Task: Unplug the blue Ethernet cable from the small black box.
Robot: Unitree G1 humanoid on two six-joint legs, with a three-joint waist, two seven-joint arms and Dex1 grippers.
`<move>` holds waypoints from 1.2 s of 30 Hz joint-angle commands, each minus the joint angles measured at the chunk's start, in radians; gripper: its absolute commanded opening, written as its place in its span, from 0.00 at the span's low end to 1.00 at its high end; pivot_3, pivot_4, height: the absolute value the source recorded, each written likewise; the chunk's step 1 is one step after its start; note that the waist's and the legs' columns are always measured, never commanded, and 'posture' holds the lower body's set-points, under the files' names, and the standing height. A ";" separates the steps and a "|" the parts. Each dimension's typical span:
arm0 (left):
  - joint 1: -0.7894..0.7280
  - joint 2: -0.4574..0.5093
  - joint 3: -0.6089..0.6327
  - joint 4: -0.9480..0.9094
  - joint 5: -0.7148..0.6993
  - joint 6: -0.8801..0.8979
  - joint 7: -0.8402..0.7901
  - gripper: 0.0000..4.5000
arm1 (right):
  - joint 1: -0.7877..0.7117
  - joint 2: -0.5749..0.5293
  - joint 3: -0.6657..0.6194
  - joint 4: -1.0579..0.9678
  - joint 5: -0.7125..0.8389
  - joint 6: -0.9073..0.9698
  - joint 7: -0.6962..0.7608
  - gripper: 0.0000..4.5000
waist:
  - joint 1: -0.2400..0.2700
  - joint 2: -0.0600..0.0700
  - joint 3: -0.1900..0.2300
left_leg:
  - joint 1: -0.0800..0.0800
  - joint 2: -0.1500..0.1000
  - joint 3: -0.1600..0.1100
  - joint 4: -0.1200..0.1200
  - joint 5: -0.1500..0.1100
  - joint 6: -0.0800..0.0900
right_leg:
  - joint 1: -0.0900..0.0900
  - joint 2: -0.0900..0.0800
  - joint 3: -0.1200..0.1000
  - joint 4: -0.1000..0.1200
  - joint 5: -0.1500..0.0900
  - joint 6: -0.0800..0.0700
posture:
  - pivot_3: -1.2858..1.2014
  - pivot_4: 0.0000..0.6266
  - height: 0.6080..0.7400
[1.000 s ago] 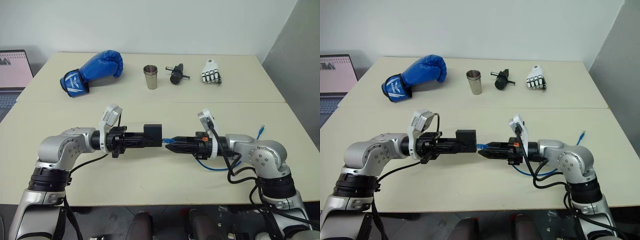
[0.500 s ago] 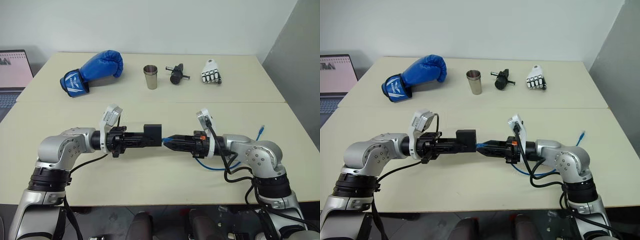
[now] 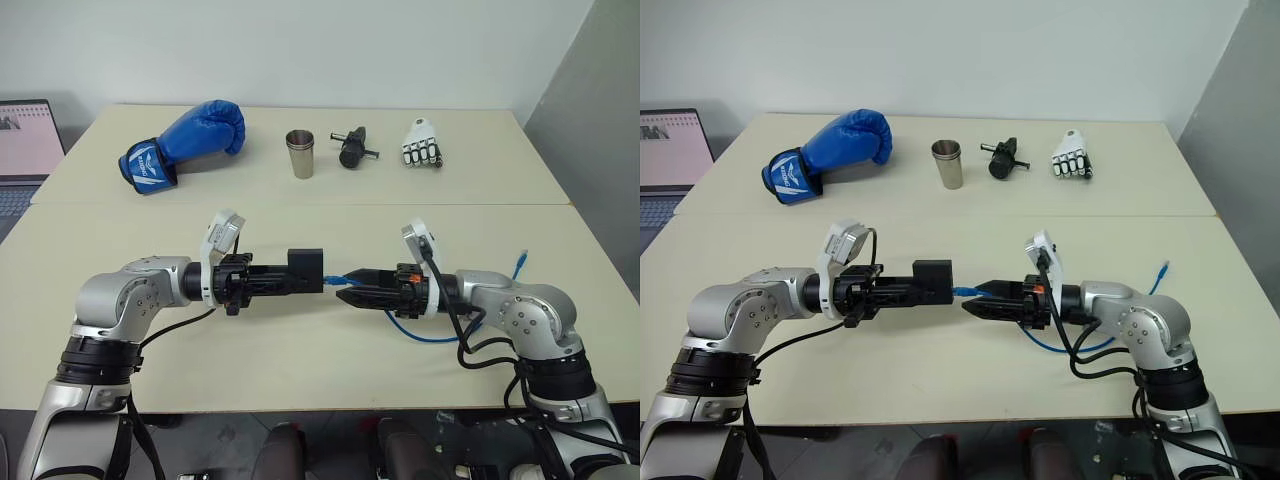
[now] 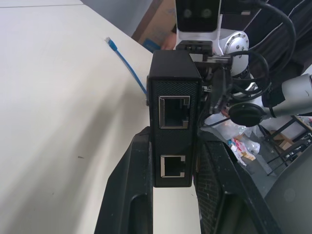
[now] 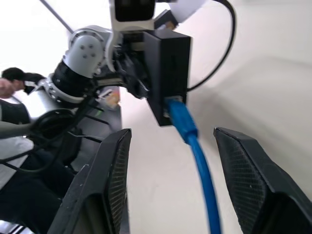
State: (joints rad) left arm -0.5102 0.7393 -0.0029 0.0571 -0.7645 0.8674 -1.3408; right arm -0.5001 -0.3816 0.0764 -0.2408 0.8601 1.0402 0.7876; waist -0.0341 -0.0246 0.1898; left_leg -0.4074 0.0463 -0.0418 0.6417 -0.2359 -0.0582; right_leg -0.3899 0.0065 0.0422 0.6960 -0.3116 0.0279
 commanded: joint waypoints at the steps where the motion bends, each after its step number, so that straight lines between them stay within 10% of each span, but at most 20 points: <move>1: -0.013 -0.002 0.018 -0.024 -0.009 -0.002 -0.002 0.17 | -0.020 0.027 -0.013 -0.018 0.017 -0.006 -0.025 0.63 | 0.000 0.000 0.000 | 0.000 0.000 0.000 0.000 0.000 0.000 | 0.000 0.000 0.000 0.000 0.000 0.000 | 0.52 0.24 1.00; 36: -0.004 -0.005 0.020 -0.025 -0.008 -0.005 0.000 0.17 | -0.026 0.084 -0.010 0.023 -0.004 -0.024 -0.057 0.63 | 0.000 0.000 0.000 | 0.000 0.000 0.000 0.000 0.000 0.000 | 0.000 0.000 0.000 0.000 0.000 0.000 | 0.52 0.24 1.00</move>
State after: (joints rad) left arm -0.5102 0.7298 -0.0029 0.0571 -0.7644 0.8676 -1.3337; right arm -0.5040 -0.3022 0.0952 -0.2066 0.8426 1.0351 0.7283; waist -0.0336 -0.0245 0.1898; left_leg -0.4073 0.0464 -0.0418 0.6417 -0.2359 -0.0582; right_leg -0.3899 0.0065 0.0420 0.6961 -0.3115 0.0276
